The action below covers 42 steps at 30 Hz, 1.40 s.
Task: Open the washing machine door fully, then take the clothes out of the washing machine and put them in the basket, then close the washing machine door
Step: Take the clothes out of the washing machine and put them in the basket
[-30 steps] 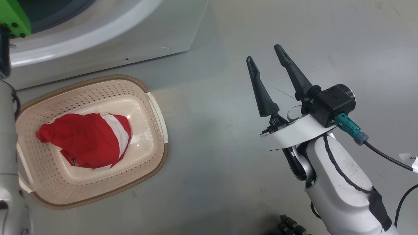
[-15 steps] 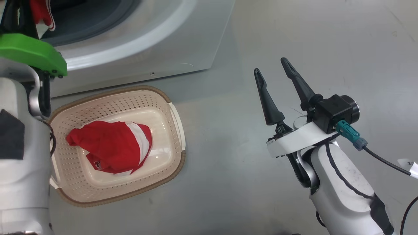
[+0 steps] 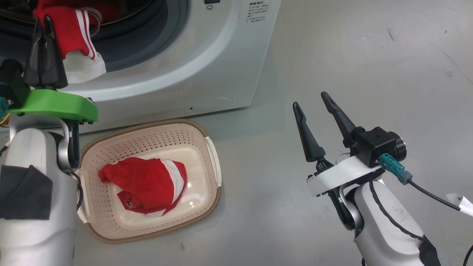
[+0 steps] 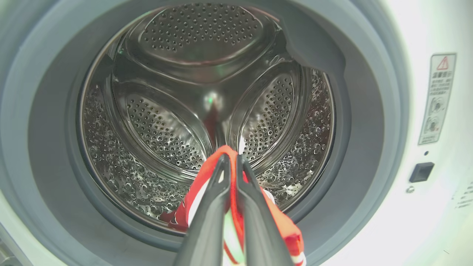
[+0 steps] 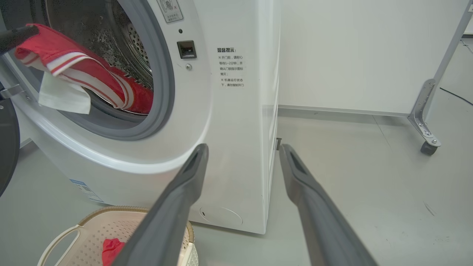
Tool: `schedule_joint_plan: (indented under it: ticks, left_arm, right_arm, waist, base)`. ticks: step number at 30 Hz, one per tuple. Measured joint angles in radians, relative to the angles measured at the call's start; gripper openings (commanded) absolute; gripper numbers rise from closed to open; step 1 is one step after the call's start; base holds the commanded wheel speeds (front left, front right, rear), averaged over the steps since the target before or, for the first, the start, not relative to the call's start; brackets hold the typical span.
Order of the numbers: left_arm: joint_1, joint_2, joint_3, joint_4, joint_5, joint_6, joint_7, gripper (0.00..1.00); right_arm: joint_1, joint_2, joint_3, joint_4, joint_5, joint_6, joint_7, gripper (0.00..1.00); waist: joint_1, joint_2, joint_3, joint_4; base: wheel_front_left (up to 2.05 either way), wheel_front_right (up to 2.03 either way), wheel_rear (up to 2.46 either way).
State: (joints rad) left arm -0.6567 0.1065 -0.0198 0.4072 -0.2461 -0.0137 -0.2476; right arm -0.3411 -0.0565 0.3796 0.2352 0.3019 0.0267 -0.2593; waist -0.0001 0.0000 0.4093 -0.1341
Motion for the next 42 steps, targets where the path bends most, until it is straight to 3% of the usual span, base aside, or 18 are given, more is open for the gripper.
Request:
schedule_joint_plan:
  ticks: [28,42]
  left_arm:
    - [0.182,-0.021,-0.009,-0.559,0.073,0.044,-0.010,0.00]
    - [0.348,-0.027,-0.044,-0.653,0.081,0.053,0.001,0.00]
  right_arm:
    - [0.113,0.000,-0.017,0.022,-0.003,0.015,0.000,1.00]
    - [0.148,0.001,-0.021,0.023,-0.003,0.015,0.000,1.00]
  waist:
    - [0.0000,0.0000,-0.212,0.020]
    - [0.0000,0.0000,-0.256,0.021]
  base:
    - [0.00,0.00,0.00]
    - [0.00,0.00,0.00]
